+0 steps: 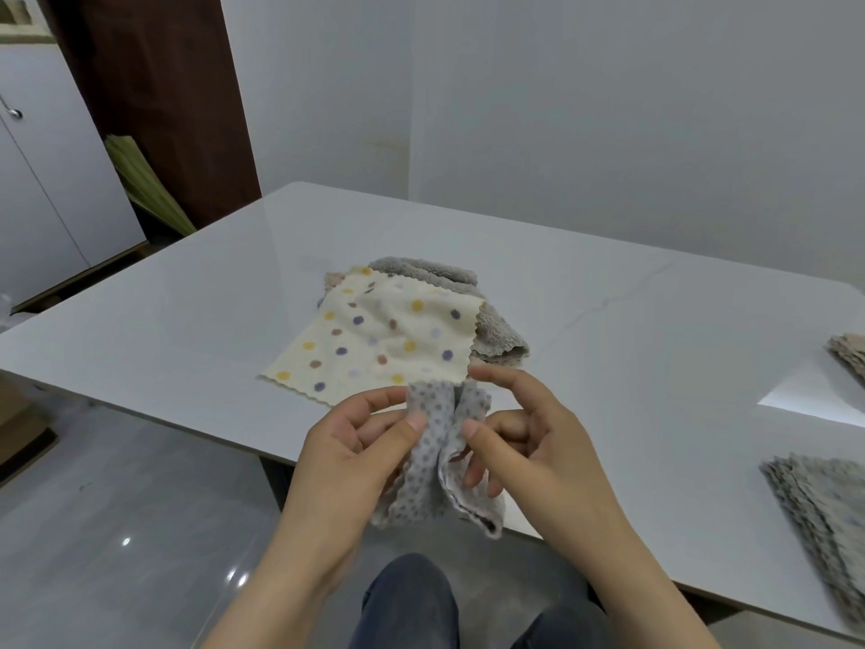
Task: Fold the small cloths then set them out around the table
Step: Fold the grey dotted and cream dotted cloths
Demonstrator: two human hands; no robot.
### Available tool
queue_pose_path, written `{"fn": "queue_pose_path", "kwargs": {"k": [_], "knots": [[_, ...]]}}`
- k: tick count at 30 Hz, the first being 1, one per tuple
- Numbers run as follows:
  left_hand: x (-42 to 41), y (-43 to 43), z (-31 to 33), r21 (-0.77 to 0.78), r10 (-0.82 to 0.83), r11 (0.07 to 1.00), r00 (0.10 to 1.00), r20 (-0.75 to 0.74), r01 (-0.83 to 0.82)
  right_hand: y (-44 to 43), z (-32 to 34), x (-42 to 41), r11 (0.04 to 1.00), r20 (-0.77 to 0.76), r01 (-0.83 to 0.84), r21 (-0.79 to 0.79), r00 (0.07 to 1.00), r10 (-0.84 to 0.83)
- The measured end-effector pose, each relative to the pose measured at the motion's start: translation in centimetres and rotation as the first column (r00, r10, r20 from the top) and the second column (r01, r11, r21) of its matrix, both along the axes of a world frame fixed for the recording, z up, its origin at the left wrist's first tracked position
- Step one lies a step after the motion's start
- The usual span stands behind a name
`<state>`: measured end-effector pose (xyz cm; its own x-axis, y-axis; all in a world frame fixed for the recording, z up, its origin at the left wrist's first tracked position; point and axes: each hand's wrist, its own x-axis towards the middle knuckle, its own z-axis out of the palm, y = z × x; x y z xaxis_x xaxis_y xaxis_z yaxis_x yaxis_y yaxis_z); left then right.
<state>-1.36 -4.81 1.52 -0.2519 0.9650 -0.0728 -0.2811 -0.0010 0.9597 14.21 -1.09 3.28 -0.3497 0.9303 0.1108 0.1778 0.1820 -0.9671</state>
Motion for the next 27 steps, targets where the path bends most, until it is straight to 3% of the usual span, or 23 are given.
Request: {"fn": "queue_pose_path", "kwargs": {"k": [7,18,22,27], "knots": [[-0.3,-0.3,-0.2,0.001,0.064,0.998,0.998,-0.015,-0.064,0.7,0.3,0.3,0.971,0.002,-0.219,-0.101,0.976,0.22],[-1.1,-0.2,-0.2,-0.016,0.113,0.993,0.987,-0.111,-0.116,2.3,-0.1,-0.8,0.988,0.054,-0.152,-0.025,0.987,0.153],[-1.2,-0.2,-0.1,-0.003,0.125,0.992,0.987,-0.102,-0.126,3.0,0.2,-1.1,0.984,0.191,-0.148,0.102,0.973,0.127],[-1.5,-0.1,0.3,-0.006,0.145,0.989,0.982,-0.118,-0.147,2.4,1.3,-1.6,0.931,0.254,-0.112,0.347,0.967,0.022]]}}
